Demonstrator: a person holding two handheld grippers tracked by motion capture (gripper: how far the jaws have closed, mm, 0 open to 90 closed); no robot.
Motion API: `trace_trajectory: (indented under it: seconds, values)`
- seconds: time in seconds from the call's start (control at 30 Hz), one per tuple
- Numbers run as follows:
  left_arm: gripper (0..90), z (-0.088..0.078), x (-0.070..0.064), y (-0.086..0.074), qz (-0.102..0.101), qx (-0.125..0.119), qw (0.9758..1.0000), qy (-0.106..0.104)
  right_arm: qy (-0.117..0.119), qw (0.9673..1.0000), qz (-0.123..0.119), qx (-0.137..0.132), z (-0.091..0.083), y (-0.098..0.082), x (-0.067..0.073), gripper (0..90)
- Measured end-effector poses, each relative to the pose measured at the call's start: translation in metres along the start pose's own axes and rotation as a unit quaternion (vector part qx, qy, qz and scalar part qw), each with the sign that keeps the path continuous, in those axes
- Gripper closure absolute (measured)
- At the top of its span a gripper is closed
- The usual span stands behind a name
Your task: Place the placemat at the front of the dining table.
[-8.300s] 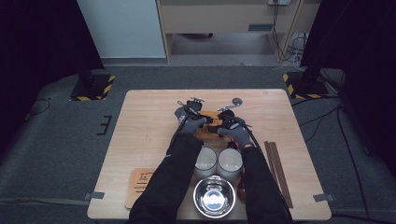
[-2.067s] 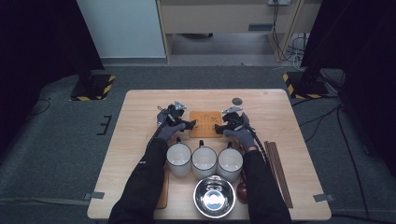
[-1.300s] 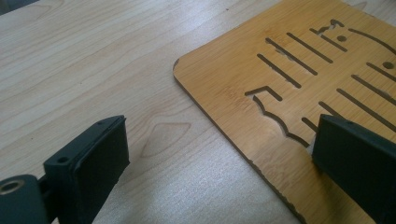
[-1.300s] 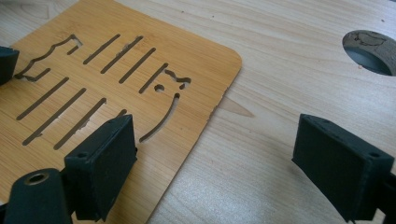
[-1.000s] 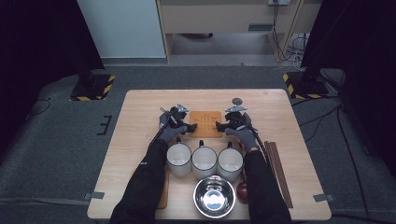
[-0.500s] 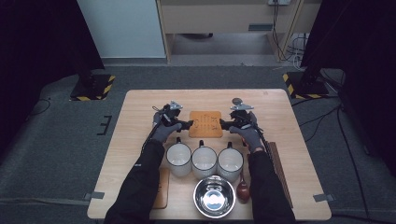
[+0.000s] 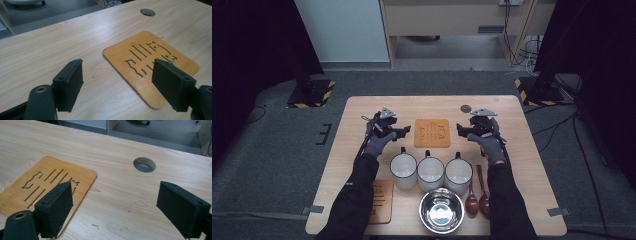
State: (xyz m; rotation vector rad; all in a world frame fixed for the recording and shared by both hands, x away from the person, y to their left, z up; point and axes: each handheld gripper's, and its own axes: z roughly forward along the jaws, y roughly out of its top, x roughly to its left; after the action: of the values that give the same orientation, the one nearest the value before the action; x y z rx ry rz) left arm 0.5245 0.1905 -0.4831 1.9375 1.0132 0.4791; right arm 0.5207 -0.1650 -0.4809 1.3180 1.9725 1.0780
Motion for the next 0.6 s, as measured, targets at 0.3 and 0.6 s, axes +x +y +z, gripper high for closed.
trace_trajectory:
  seconds: [0.3,0.6]
  values:
    - [26.2,-0.021,-0.002,-0.007,0.005,0.007,0.9999,0.008,-0.012,0.9999,0.01,-0.003,-0.023,-0.007,-0.011,12.0]
    - [29.8,-0.038,-0.004,-0.008,-0.011,-0.001,0.9999,0.001,-0.02,0.9995,0.021,-0.016,-0.048,-0.016,-0.025,12.1]
